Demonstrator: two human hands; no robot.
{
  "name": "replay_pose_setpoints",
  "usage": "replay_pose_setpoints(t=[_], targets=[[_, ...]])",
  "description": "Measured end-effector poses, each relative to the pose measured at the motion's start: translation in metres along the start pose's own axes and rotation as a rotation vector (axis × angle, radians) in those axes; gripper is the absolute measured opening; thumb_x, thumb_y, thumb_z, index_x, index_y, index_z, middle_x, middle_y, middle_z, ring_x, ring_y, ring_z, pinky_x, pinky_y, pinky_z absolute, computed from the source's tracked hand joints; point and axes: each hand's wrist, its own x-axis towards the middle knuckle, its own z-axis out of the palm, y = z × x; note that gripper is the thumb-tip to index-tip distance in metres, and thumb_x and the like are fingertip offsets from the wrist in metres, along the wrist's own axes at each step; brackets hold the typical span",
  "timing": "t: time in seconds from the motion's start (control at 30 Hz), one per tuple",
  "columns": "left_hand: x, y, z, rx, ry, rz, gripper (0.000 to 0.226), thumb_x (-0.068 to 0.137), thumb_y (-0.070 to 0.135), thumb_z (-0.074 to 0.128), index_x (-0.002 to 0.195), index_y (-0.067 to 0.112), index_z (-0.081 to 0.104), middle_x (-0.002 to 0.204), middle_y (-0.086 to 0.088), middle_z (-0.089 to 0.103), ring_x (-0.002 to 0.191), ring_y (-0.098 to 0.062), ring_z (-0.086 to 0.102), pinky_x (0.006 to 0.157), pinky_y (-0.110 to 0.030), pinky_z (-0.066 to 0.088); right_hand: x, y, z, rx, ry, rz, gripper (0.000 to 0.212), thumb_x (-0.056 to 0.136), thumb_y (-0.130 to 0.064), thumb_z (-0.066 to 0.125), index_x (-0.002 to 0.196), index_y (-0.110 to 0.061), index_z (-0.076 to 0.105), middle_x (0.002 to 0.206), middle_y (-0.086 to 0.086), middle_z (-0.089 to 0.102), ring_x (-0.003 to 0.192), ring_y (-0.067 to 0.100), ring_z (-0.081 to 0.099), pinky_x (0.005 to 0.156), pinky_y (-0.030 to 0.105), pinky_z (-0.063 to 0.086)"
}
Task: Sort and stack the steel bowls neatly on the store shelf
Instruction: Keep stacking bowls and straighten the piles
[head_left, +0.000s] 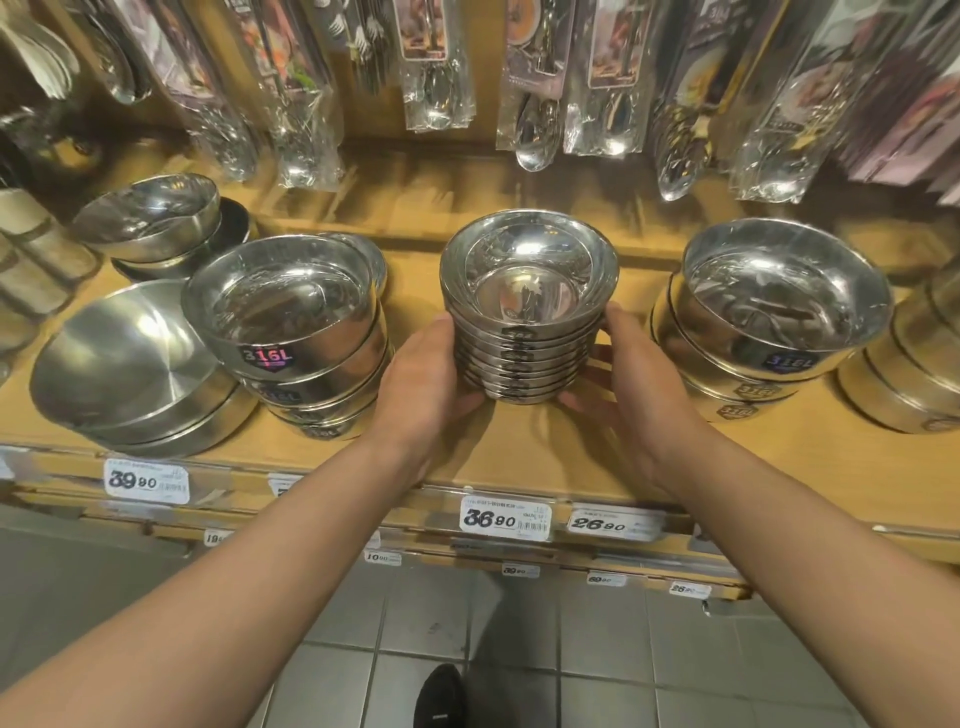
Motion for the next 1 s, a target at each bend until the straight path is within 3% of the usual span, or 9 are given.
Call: replay_pose_setpoints(t=[0.1, 0.17, 0.27, 0.33, 0.43, 0.57, 0.73, 0.9, 1.0], targets=[[-0.014, 0.007, -0.003, 0.171, -0.003, 0.051, 0.073, 0.067, 0.060, 0.047, 0.116, 0.012, 0.068, 0.130, -0.020, 0.063, 0.128, -0.040, 0.056, 0.099, -0.057, 0.053, -0.005, 0.004, 0.000, 0.027, -0.013, 0.013, 0.029, 0.101, -0.046, 0.047, 0.095, -0.037, 0.075, 0.091, -0.014, 0.078, 0.109, 0.015, 0.068, 0.090, 0.042, 0.059], [-0.032, 0.006, -0.010, 0.383, -0.018, 0.120, 0.092, 0.060, 0.064, 0.035, 0.125, 0.004, 0.061, 0.132, -0.025, 0.059, 0.126, -0.043, 0.053, 0.107, -0.062, 0.042, -0.016, 0.012, -0.002, 0.011, -0.019, 0.023, 0.033, 0.101, -0.044, 0.047, 0.088, -0.038, 0.077, 0.087, -0.013, 0.078, 0.106, 0.018, 0.069, 0.087, 0.043, 0.061], [-0.050, -0.013, -0.037, 0.339, 0.023, 0.076, 0.027, 0.093, 0.040, 0.052, 0.087, 0.034, 0.077, 0.099, 0.009, 0.075, 0.113, -0.029, 0.064, 0.103, -0.059, 0.048, -0.043, 0.032, -0.006, -0.028, -0.010, 0.108, 0.030, 0.101, -0.043, 0.049, 0.101, -0.023, 0.071, 0.101, 0.003, 0.074, 0.091, 0.022, 0.068, 0.064, 0.032, 0.060], [-0.069, -0.024, -0.061, 0.247, 0.040, -0.022, 0.035, 0.101, 0.024, 0.054, 0.080, 0.040, 0.078, 0.092, 0.014, 0.076, 0.105, -0.023, 0.069, 0.095, -0.049, 0.056, -0.063, 0.043, -0.009, -0.067, 0.000, 0.175, 0.022, 0.103, -0.034, 0.051, 0.104, -0.018, 0.066, 0.114, 0.010, 0.067, 0.099, 0.024, 0.067, 0.060, 0.028, 0.058], [-0.112, -0.017, -0.096, 0.201, 0.083, -0.089, 0.023, 0.101, 0.020, 0.053, 0.093, 0.020, 0.074, 0.104, -0.006, 0.074, 0.105, -0.023, 0.069, 0.083, -0.040, 0.060, -0.098, 0.037, 0.000, -0.056, -0.012, 0.250, 0.020, 0.101, -0.031, 0.057, 0.107, -0.013, 0.065, 0.110, 0.009, 0.066, 0.100, 0.022, 0.067, 0.064, 0.028, 0.061], [-0.153, 0.014, -0.141, 0.218, 0.192, -0.056, 0.019, 0.100, 0.018, 0.054, 0.102, 0.008, 0.070, 0.112, -0.011, 0.067, 0.103, -0.017, 0.064, 0.074, -0.031, 0.061, -0.134, 0.004, 0.022, -0.084, -0.080, 0.220, 0.018, 0.102, -0.030, 0.055, 0.113, -0.018, 0.063, 0.110, 0.004, 0.065, 0.098, 0.018, 0.065, 0.054, 0.027, 0.057], [-0.159, 0.057, -0.169, 0.177, 0.273, 0.026, 0.015, 0.098, 0.014, 0.056, 0.086, 0.012, 0.065, 0.091, -0.010, 0.061, 0.082, -0.018, 0.061, 0.072, -0.031, 0.061, -0.139, -0.030, 0.058, -0.117, -0.137, 0.169, 0.010, 0.099, -0.030, 0.062, 0.103, -0.020, 0.062, 0.112, 0.007, 0.066, 0.099, 0.017, 0.066, 0.065, 0.035, 0.062], [-0.118, 0.085, -0.171, 0.212, 0.210, 0.048, 0.015, 0.097, 0.014, 0.054, 0.085, 0.009, 0.062, 0.086, -0.007, 0.058, 0.083, -0.023, 0.058, 0.090, -0.047, 0.058, -0.110, -0.042, 0.094, -0.202, -0.198, 0.136, 0.026, 0.102, -0.031, 0.058, 0.121, -0.014, 0.058, 0.112, 0.006, 0.061, 0.102, 0.017, 0.063, 0.055, 0.029, 0.061], [-0.084, 0.103, -0.168, 0.199, 0.187, 0.000, 0.017, 0.095, 0.017, 0.055, 0.077, 0.017, 0.056, 0.071, -0.004, 0.054, 0.072, -0.024, 0.056, 0.071, -0.039, 0.054, -0.087, -0.043, 0.111, -0.269, -0.233, 0.091, 0.013, 0.101, -0.030, 0.056, 0.110, -0.021, 0.059, 0.108, 0.001, 0.061, 0.092, 0.012, 0.063, 0.066, 0.030, 0.058]])
